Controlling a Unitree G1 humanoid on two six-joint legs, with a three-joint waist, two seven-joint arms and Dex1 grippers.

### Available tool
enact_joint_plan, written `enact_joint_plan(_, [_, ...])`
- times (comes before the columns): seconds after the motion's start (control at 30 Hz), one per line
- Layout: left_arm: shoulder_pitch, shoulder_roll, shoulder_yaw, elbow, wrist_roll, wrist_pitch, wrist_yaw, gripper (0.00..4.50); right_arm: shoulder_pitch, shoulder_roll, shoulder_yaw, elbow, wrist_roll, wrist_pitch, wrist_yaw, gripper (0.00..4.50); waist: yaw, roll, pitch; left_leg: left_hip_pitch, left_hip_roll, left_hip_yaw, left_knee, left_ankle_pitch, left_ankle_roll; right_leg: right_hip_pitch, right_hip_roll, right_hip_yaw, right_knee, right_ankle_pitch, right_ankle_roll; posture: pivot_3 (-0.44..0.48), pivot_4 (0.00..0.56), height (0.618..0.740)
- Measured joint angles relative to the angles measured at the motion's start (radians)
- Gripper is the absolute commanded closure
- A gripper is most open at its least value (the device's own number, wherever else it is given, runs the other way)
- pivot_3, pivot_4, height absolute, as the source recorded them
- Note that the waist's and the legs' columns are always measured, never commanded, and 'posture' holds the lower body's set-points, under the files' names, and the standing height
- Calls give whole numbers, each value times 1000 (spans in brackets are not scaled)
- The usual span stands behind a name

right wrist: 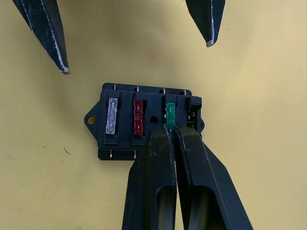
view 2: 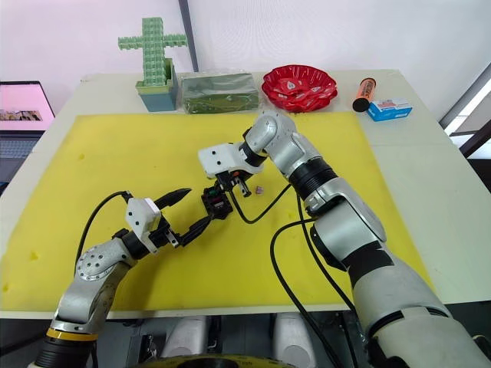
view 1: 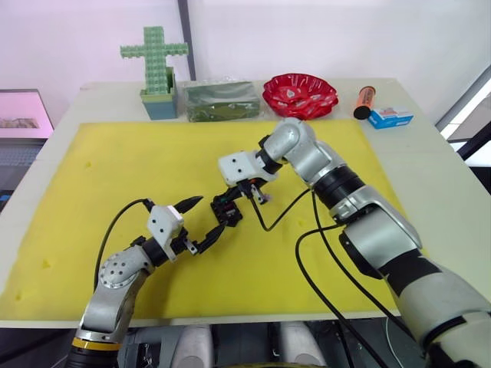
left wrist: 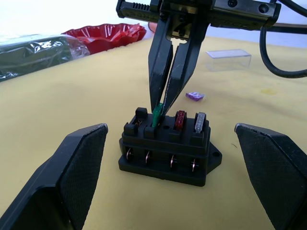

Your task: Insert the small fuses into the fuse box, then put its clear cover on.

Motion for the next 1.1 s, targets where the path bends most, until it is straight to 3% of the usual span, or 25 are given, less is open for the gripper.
enact_joint_plan(0.3, [-4,-5,0,1,2,-2,-1,0,0,2,0,0,-1,1,-1,4445,-1,0,0,0,0,0,0,0,0,0,0,0,0,0,0,0,150,740])
enact_joint_plan(0.4, [-4,-5,0,6,5,-7,-2,0,1,2,0,0,-2,1,-2,3896,-1,0,0,0,0,0,0,0,0,0,0,0,0,0,0,0,150,740])
enact_joint_plan(0.5, [-2,-6,0,10,11,-18,-3,0,4,2,0,0,-3,2,-7,2871,0,0,0,0,0,0,0,0,0,0,0,0,0,0,0,0,150,740])
enact_joint_plan(0.83, [-2,-9,0,33,13,-28,-18,0,6,1,-12,-9,14,18,6,2871,0,0,0,0,0,0,0,0,0,0,0,0,0,0,0,0,150,740])
enact_joint_plan(1.1, [-2,-9,0,41,13,-41,-22,0,41,-36,-86,-165,111,146,64,2871,2,0,0,0,0,0,0,0,0,0,0,0,0,0,0,0,150,740])
